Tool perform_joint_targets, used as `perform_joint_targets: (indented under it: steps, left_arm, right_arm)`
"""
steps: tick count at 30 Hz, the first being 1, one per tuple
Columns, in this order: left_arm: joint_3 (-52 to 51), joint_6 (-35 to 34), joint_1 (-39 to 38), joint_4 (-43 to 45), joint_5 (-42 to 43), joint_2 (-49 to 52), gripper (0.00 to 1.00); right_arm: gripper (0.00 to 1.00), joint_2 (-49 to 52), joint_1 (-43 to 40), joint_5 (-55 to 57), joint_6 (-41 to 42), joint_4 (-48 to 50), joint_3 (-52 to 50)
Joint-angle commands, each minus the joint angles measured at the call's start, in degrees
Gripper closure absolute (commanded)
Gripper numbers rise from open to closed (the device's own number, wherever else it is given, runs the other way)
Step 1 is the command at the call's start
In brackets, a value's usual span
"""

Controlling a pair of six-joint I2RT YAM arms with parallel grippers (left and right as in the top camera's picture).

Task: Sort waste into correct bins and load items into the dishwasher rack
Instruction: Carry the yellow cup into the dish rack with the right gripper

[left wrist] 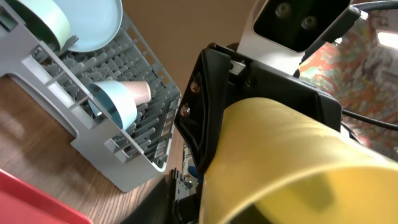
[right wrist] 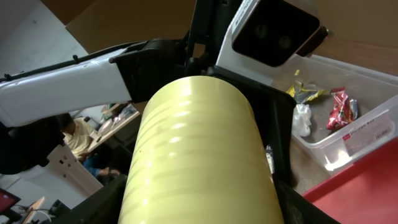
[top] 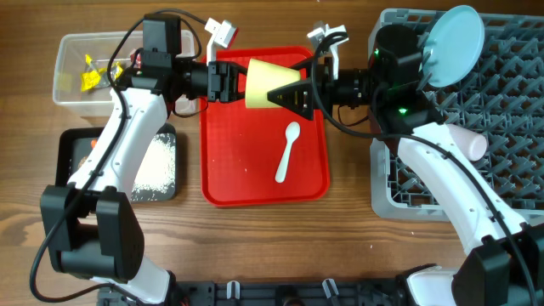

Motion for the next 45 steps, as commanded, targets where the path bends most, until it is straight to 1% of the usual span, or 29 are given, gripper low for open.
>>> perform_joint_targets:
  steps: [1,4,9,18,23,26,27,29,33,37,40,42,45]
  left_arm:
    - [0.1,0.5,-0.3,0.2,0.0,-0.3,0.56]
    - [0.1,0.5,-0.3,0.2,0.0,-0.3,0.49]
    - [0.1,0.5,-0.3,0.2,-0.4,-0.3,0.44]
    - [0.1,0.5,-0.3,0.2,-0.4,-0.3,0.41]
    - [0.1,0.5,-0.2,0.2,-0.4,-0.3,0.26]
    - [0.1,0.5,-0.2,0.2,-2.6,-0.3,0.21]
    - [0.1,0.5,-0.2,0.2,-4.7,-0.3,0.19]
    - [0.1,0.5,-0.2,0.2,-9.0,-0.3,0.00]
    - [0.1,0.5,-0.2,0.2,-19.2,-0.3,0.00]
    - [0.1,0.5,-0.2,0.2,-27.3,-0.3,0.00]
    - [0.1,0.5,-0.2,0.2,-31.1,-0.3,0.00]
    - [0.1,0.5,-0.2,0.2,-32.2,-0.3,0.00]
    - [0.1,0.5,-0.2,0.2,-32.6,-0.3,0.00]
  right_arm:
    - [0.45,0.7,0.3,-1.3,0.0,0.3,0.0]
    - [0.45,0.7,0.2,-1.3,-0.1,0.3,0.0]
    - [0.45,0.7,-1.1,-1.3,-0.3,0.3,0.0]
    - [0.45,0.7,-9.5,-8.1,-0.4,0.3,0.0]
    - [0.46,0.7,-13.4,-9.7,-0.5,0.3,0.0]
    - [0.46,0.7,-16.4,-9.7,-0.3,0.3,0.0]
    - [0.46,0.7,-18.4,-8.9,0.0,0.3,0.0]
    - [0.46,0.7,-20.8,-5.6,0.0,0.3,0.0]
    - [0.46,0.7,-24.9,3.6,-0.8,-1.1,0.0]
    - [0.46,0.3,-28.1,12.2,-3.4,-5.7,0.0]
    - [0.46,-1.7,-29.8,17.7,-7.8,-12.1,0.1]
    - [0.45,-4.5,-30.7,24.6,-11.7,-20.4,1.6]
    - [0.45,-8.5,-31.0,32.3,-13.3,-28.5,3.7]
